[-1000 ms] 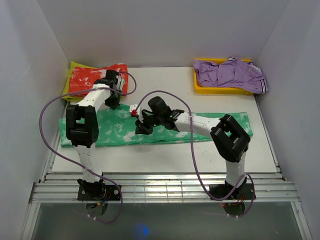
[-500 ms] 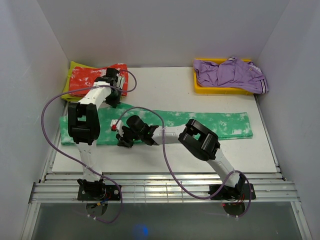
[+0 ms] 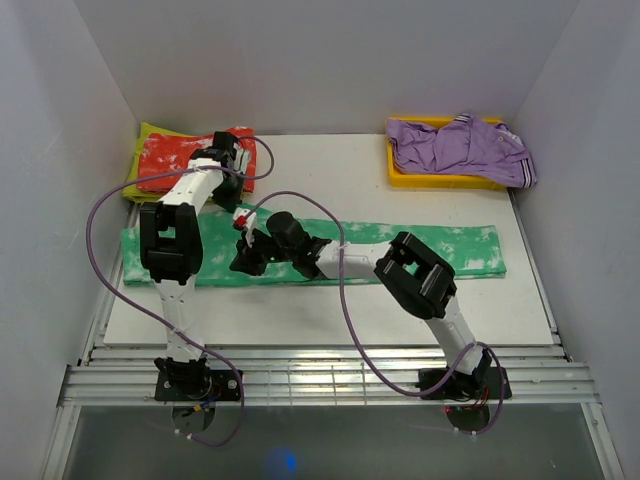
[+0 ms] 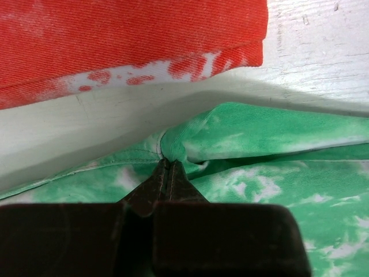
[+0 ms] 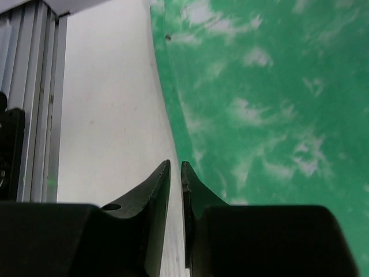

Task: Fold and stack the trousers
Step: Fold the trousers

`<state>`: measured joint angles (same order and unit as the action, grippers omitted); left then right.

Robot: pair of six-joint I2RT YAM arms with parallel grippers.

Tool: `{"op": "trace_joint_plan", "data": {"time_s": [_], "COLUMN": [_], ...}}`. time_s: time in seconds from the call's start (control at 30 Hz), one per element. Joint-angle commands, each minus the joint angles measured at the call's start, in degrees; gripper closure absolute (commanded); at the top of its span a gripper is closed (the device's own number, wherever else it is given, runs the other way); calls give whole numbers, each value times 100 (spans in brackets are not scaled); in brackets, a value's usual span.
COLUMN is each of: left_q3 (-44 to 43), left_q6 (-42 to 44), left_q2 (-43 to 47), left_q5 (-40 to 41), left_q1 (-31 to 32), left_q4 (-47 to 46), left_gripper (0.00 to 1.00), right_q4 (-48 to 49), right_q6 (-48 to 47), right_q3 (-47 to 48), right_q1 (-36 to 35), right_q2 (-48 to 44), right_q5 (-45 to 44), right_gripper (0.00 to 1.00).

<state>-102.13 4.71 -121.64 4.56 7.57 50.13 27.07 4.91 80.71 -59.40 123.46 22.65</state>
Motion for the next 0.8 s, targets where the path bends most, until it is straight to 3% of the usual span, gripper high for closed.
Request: {"op": "trace_joint_plan", "data": {"time_s": [0.0, 0.13, 0.47, 0.77], "left_q3": [-71, -184, -983, -1371], "left_q6": [-67, -40, 83, 469], "left_q2": [88, 10, -482, -712], "left_q5": [-122, -122, 36, 221], "left_q1": [-19, -19, -89, -142], "left_q4": [-82, -91, -12, -424], "left_gripper": [100, 100, 100, 100], "right_q4": [422, -148, -992, -1195], "right_q6": [344, 318, 107, 388], "right_q3": [673, 1201, 956, 666], "right_q1": [68, 60, -2, -81], "right_q2": [283, 916, 1365, 1365], "right_q5": [-182, -288, -385, 89], "right_gripper": [81, 83, 84, 88]}}
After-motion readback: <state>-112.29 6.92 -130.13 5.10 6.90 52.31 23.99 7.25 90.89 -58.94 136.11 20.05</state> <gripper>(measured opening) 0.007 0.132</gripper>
